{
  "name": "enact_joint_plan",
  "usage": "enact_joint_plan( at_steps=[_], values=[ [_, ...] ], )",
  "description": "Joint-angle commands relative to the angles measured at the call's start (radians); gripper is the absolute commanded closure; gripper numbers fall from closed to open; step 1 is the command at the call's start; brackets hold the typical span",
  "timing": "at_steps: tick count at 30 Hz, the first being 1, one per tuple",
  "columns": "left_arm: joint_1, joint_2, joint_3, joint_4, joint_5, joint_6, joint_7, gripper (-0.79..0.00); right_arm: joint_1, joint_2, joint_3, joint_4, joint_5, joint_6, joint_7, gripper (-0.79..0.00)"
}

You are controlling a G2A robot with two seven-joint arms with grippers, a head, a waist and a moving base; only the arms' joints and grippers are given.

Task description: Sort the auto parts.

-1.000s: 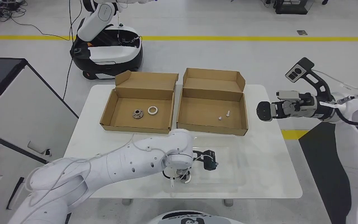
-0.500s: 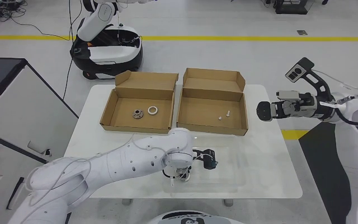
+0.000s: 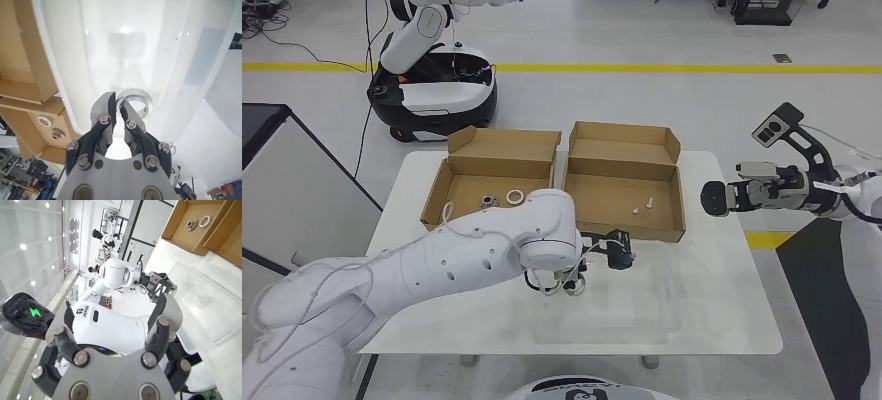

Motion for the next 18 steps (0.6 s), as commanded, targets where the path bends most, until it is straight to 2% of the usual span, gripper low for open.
enact_joint_plan(
  at_steps=[1,2,11,12,14,18],
  values=[
    [-0.032,0.01,-0.004,-0.023,-0.02,0.0,0.0,0.0,0.0,0.0,0.0,0.0,0.0,0.0,0.0,-0.785],
    [-0.05,0.015,-0.002,-0.029,-0.028,0.0,0.0,0.0,0.0,0.0,0.0,0.0,0.0,0.0,0.0,-0.785],
    [-0.044,0.015,-0.005,-0.027,-0.034,0.003,0.015,0.0,0.0,0.0,0.0,0.0,0.0,0.0,0.0,-0.785],
    [-0.026,0.018,-0.024,-0.011,-0.07,0.006,0.069,0.0,0.0,0.0,0.0,0.0,0.0,0.0,0.0,-0.785],
    [-0.016,0.034,-0.073,0.028,-0.099,0.017,0.099,0.0,0.0,0.0,0.0,0.0,0.0,0.0,0.0,-0.785],
    [0.049,0.088,-0.217,0.064,-0.243,0.001,0.163,0.0,0.0,0.0,0.0,0.0,0.0,0.0,0.0,-0.785]
  ],
)
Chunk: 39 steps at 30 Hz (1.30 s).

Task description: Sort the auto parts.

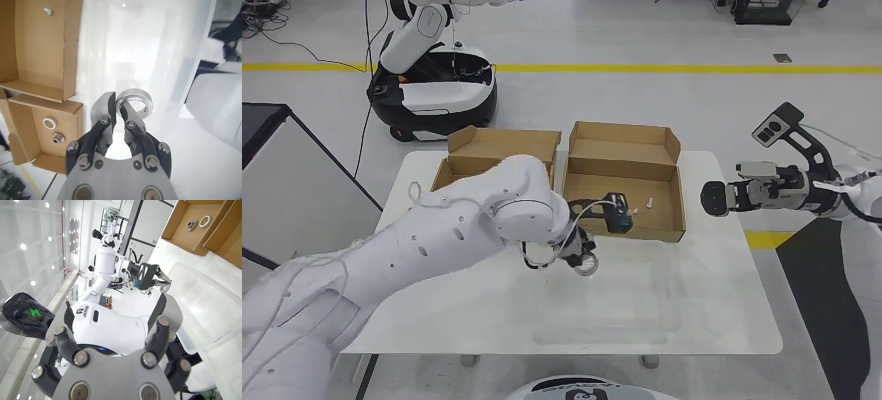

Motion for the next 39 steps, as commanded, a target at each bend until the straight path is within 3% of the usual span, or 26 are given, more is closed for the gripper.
enact_joint_plan(
  at_steps=[1,8,15,28,32,39],
  values=[
    [0.042,0.032,-0.08,0.016,-0.073,-0.033,0.011,0.0,0.0,0.0,0.0,0.0,0.0,0.0,0.0,-0.785],
    [0.243,0.128,-0.311,0.017,-0.285,-0.191,0.064,0.0,0.0,0.0,0.0,0.0,0.0,0.0,0.0,-0.785],
    [0.404,0.178,-0.433,0.002,-0.493,-0.357,0.186,0.0,0.0,0.0,0.0,0.0,0.0,0.0,0.0,-0.785],
    [0.412,0.177,-0.434,0.0,-0.51,-0.353,0.212,0.0,0.0,0.0,0.0,0.0,0.0,0.0,0.0,-0.785],
    [0.421,0.173,-0.479,0.023,-0.657,-0.384,0.327,0.0,0.0,0.0,0.0,0.0,0.0,0.0,0.0,-0.785],
    [0.401,0.161,-0.502,0.065,-1.014,-0.472,0.301,0.0,0.0,0.0,0.0,0.0,0.0,0.0,0.0,-0.785]
  ],
)
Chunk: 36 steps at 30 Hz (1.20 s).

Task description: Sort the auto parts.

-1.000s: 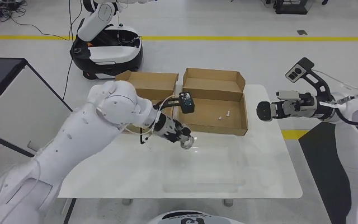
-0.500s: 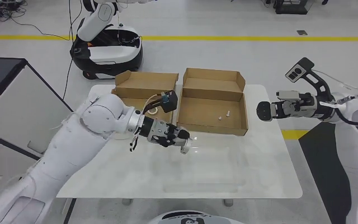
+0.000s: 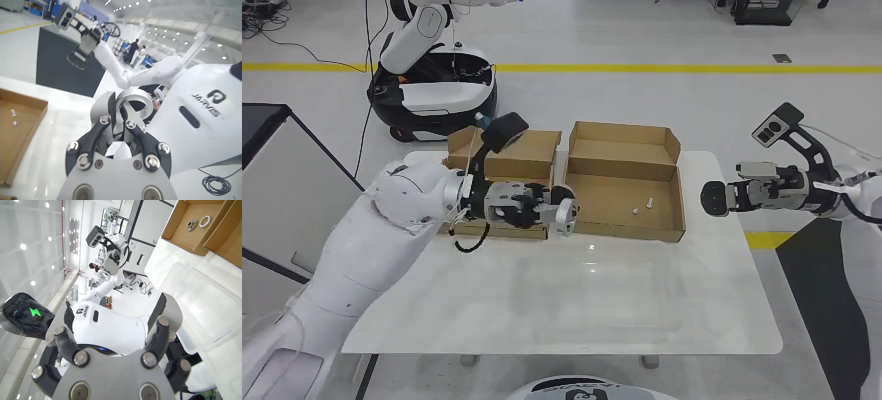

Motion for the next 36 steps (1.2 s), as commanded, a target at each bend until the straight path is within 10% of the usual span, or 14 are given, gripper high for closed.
enact_joint_plan(
  at_steps=[1,23,36],
  values=[
    [-0.008,-0.005,0.001,0.003,-0.114,-0.005,-0.008,0.0,0.0,0.0,0.0,0.0,0.0,0.0,0.0,-0.785],
    [0.044,-0.041,-0.043,-0.066,-0.573,0.02,0.051,0.0,0.0,0.0,0.0,0.0,0.0,0.0,0.0,-0.785],
    [0.082,-0.103,-0.108,-0.099,-0.944,0.083,-0.097,0.0,0.0,0.0,0.0,0.0,0.0,0.0,0.0,-0.785]
  ],
)
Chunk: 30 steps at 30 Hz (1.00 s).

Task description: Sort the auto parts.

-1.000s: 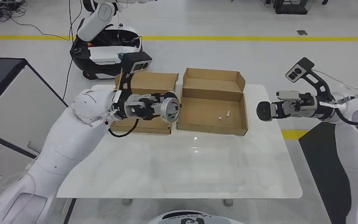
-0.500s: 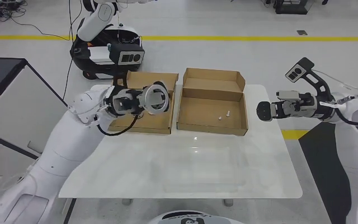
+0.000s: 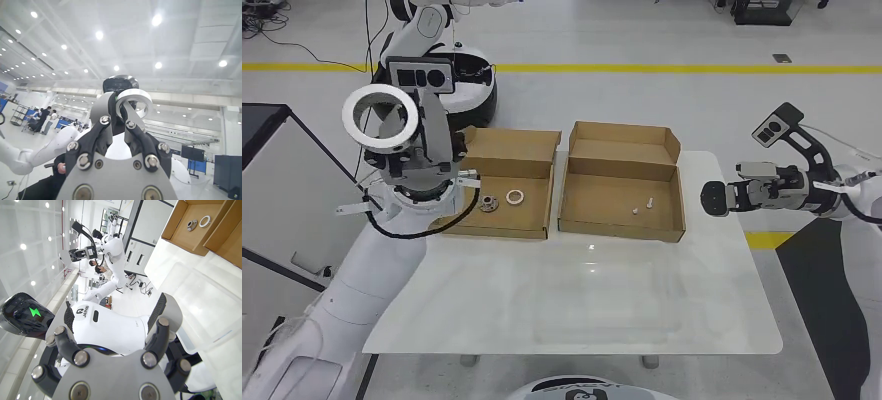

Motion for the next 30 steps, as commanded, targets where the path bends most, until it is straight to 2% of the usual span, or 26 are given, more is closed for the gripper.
enact_joint_plan(
  at_steps=[1,9,14,18,22,30],
  values=[
    [0.006,-0.01,-0.011,0.006,-0.004,0.012,-0.012,0.0,0.0,0.0,0.0,0.0,0.0,0.0,0.0,-0.785],
    [0.008,-0.024,-0.047,0.081,0.274,0.044,-0.041,0.0,0.0,0.0,0.0,0.0,0.0,0.0,0.0,-0.785],
    [0.004,-0.024,-0.064,0.092,0.467,0.066,-0.043,0.0,0.0,0.0,0.0,0.0,0.0,0.0,0.0,-0.785],
    [0.009,-0.026,-0.072,0.08,0.534,0.077,-0.028,0.0,0.0,0.0,0.0,0.0,0.0,0.0,0.0,-0.785],
    [0.022,-0.034,-0.072,0.064,0.502,0.076,-0.012,0.0,0.0,0.0,0.0,0.0,0.0,0.0,0.0,-0.785],
    [0.032,-0.064,-0.073,0.048,0.244,0.044,-0.038,0.0,0.0,0.0,0.0,0.0,0.0,0.0,0.0,-0.785]
  ],
)
